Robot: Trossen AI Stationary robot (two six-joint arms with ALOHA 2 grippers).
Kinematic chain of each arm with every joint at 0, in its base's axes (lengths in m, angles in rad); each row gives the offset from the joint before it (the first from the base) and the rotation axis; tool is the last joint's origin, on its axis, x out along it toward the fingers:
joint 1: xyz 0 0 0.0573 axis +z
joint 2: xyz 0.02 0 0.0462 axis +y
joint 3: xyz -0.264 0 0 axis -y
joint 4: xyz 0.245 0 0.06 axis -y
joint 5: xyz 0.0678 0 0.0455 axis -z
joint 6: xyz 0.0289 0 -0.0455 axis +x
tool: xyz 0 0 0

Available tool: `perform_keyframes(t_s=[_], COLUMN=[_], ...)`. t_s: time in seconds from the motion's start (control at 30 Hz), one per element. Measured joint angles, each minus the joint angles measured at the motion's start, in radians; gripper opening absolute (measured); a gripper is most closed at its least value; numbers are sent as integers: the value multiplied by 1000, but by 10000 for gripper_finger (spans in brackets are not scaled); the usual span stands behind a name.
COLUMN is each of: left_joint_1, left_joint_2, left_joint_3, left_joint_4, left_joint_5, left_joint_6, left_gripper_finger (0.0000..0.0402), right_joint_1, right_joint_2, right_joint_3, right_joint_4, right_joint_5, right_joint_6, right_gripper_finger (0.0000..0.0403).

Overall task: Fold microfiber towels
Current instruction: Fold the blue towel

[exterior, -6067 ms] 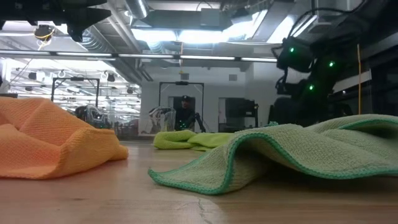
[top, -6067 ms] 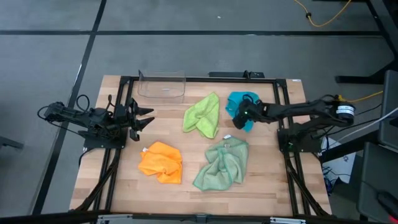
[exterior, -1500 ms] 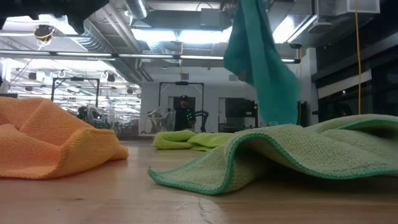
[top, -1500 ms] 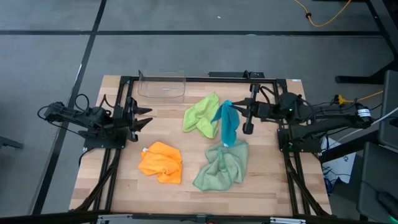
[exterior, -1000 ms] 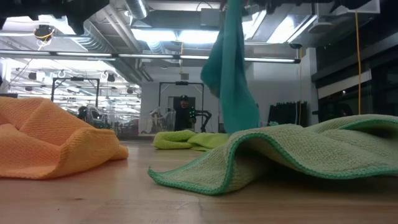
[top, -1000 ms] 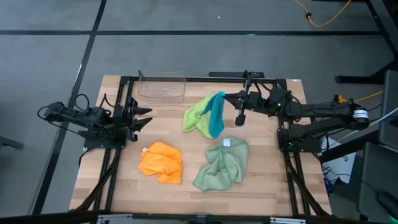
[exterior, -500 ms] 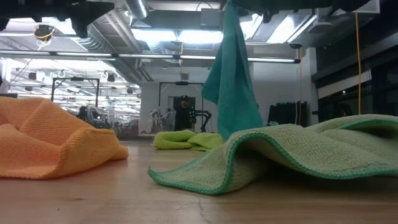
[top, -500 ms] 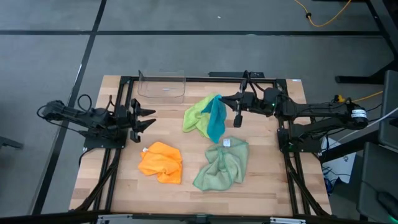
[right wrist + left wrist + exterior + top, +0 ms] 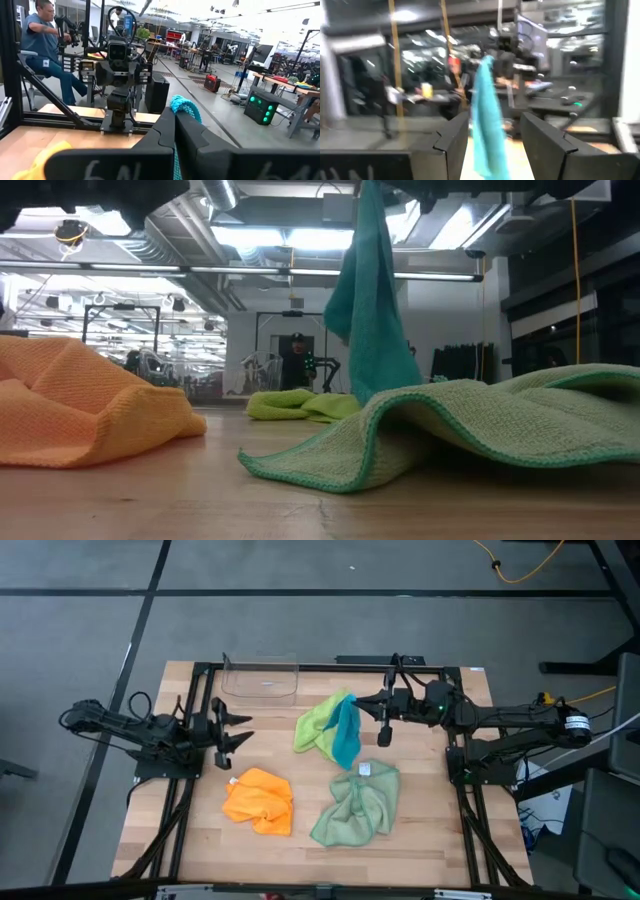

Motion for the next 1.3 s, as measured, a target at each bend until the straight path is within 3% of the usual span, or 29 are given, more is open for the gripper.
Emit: perform_keyframes(t_s=[0.1,0.17,0.4,0.6,0.73,0.97,1.13,1.23,1.3], left_joint_1=[22,44,162,207,215,245,317,362,386], left_joint_2=[44,109,461,673,739,748,778,804,824], left_joint_3=[9,27,237,466,523,527,526,526,526], left_joint_4=[125,101,78,-162,-187,-226,-302,-293,-293], left_joint_5=[-6,-6,-5,5,-16,-13,115,260,298], left_joint_6=[-43,-58,-96,-137,-135,-111,-130,-135,-135], left_gripper_finger=[172,172,172,172,172,172,172,172,172], right_joint_1=[0,-3,-16,-16,-16,-16,-16,-16,-16], right_joint_2=[0,0,75,189,218,190,180,180,180], right_joint_3=[0,0,159,324,358,360,360,360,360], right_joint_4=[5,16,-62,-256,-278,-330,-322,-322,-321], right_joint_5=[0,-1,-3,-3,-3,-28,-125,-133,-143], right_joint_6=[-31,-71,-156,-182,-210,-213,-217,-217,-214], right_gripper_finger=[3,3,2,2,2,2,2,2,2])
